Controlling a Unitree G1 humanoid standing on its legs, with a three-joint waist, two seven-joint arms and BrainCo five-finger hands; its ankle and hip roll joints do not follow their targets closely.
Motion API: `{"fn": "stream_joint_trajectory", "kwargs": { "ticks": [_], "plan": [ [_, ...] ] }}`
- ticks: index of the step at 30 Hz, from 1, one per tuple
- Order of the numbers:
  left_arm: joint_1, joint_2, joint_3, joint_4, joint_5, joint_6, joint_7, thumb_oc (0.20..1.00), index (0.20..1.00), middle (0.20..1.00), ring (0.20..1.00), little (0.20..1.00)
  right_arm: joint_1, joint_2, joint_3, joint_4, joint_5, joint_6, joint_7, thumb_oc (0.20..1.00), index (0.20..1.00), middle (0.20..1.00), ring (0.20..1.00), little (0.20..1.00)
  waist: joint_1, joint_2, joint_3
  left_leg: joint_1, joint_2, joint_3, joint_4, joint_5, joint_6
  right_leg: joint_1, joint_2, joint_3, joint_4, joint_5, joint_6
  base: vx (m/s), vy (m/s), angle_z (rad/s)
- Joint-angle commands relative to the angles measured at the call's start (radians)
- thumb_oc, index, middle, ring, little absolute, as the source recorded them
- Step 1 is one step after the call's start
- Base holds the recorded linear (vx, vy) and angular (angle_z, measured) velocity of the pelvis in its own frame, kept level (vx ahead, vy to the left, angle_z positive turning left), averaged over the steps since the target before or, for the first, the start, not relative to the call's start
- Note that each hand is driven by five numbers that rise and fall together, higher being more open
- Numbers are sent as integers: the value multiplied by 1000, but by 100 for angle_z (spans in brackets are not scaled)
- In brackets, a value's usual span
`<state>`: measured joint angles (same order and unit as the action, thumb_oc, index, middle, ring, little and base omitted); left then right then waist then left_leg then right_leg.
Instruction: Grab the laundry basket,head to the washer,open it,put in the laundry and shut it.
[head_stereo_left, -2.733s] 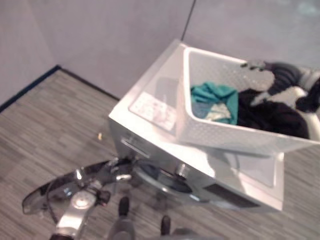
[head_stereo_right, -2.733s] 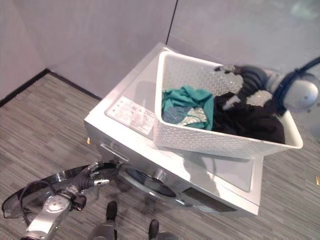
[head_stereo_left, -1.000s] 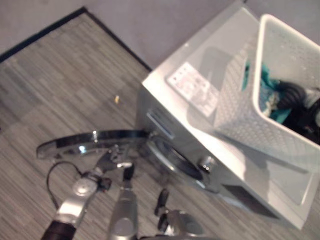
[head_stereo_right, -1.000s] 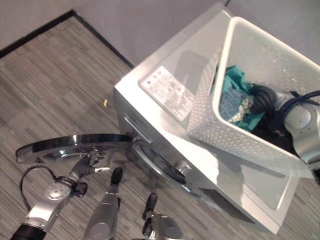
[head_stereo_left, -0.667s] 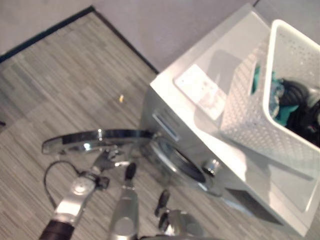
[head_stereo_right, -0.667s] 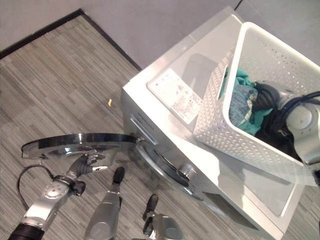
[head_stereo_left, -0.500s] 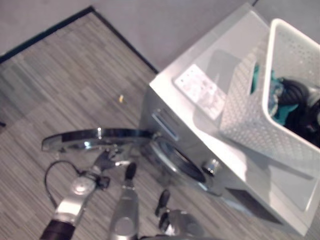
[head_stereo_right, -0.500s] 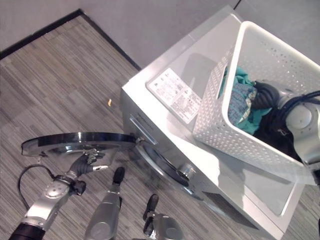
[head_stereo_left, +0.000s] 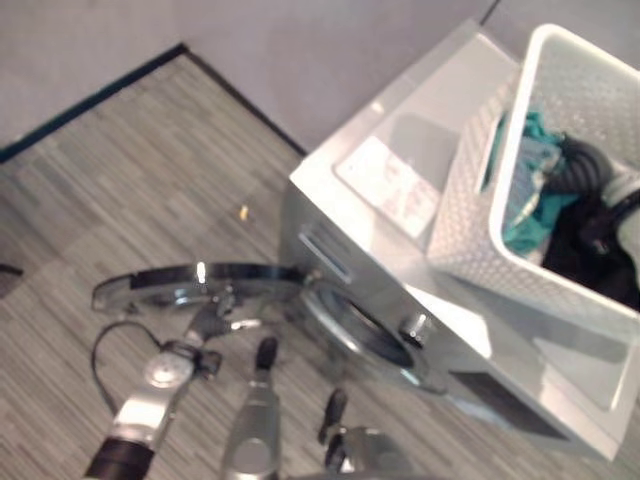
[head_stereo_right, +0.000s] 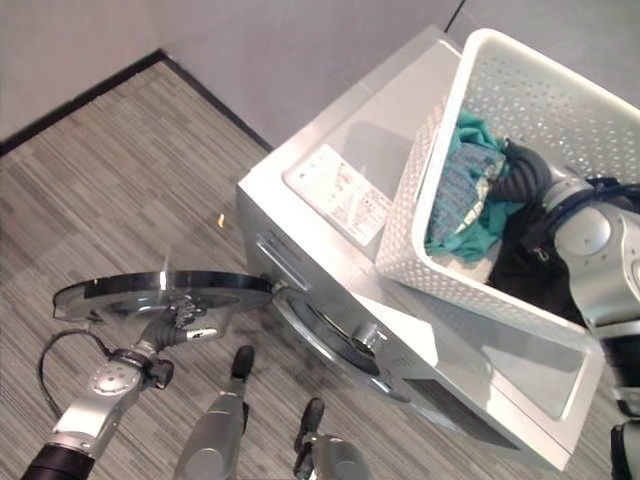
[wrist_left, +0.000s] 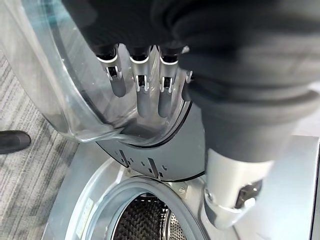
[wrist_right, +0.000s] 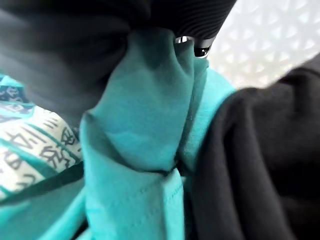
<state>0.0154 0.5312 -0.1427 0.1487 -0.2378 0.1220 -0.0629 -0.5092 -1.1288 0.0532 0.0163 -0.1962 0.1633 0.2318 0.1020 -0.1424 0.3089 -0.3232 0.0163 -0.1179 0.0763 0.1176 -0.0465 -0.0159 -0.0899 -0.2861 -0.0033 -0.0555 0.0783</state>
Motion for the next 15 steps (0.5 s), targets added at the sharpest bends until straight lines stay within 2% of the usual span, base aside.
{"fn": "stream_joint_trajectory", "kwargs": {
  "ticks": [1,6,15],
  "plan": [
    [0,5,17,-13,-17,-65,24,1000,1000,1000,1000,1000,-96,76,67,-12,62,-56,-119,200,200,200,200,200,9,-8,-37,54,64,-26,28,-171,10,-82,-110,-2,86,-9,54,0,0,0],
    [9,15,15,-1,-25,-68,18,1000,1000,1000,1000,1000,-195,11,60,0,110,-61,-153,200,200,200,200,200,3,-18,-59,68,67,-20,28,-178,12,-73,-110,1,87,-8,55,8,9,-5],
    [19,14,6,18,-49,-78,25,1000,1000,1000,1000,1000,-413,-31,180,72,150,-75,-195,200,200,200,200,200,-1,-37,-77,97,80,20,33,-190,13,-69,-106,28,72,12,62,4,6,-14]
  ]
}}
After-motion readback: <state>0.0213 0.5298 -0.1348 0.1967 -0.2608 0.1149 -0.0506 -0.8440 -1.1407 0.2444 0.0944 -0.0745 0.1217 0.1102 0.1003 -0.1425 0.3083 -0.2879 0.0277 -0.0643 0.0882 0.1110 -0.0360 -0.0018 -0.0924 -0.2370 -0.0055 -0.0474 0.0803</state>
